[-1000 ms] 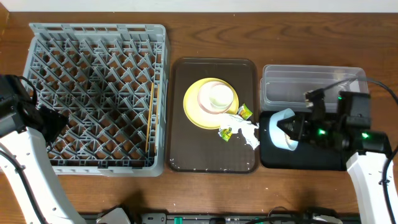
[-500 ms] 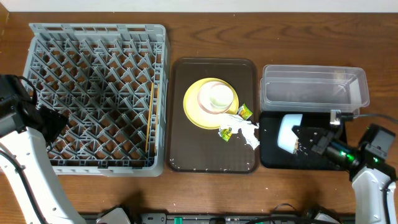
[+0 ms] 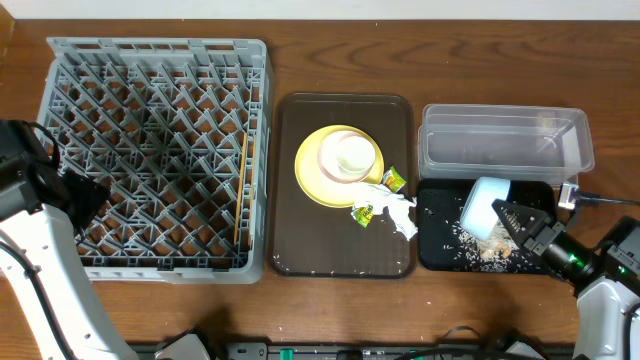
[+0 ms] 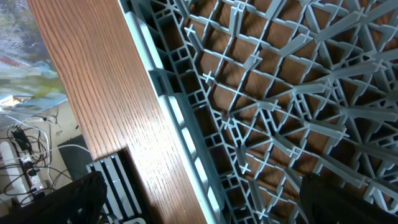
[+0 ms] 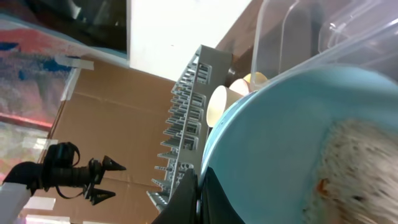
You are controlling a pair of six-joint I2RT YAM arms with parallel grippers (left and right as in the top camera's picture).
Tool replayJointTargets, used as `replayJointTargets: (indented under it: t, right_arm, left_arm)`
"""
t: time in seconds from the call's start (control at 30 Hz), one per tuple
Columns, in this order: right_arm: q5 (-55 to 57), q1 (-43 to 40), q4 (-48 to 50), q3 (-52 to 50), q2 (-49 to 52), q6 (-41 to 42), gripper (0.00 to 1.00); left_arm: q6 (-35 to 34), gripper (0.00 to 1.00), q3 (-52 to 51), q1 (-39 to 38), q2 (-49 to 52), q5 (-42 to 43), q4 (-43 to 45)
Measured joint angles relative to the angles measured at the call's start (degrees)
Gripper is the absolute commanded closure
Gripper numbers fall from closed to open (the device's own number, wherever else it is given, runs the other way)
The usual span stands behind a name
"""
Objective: Sort waste into correct bins and load items into the dishwasher
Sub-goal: 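Tilt the bowl with the right gripper to pour rice onto the black tray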
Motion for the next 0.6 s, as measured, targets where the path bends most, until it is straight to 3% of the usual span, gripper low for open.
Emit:
replayJointTargets:
  t: [0.23, 0.6]
  right_arm:
    - [-2.71, -2.23, -0.17, -1.42, 0.0, -4.61, 0.99]
    - [-4.11, -3.23, 0.13, -2.8, 0.0, 0.2, 0.99]
  left_arm:
    - [0.0, 0.0, 0.0, 0.0, 0.0, -0.02, 0.0]
    - [0.0, 0.0, 0.0, 0.02, 0.0, 0.0, 0.0]
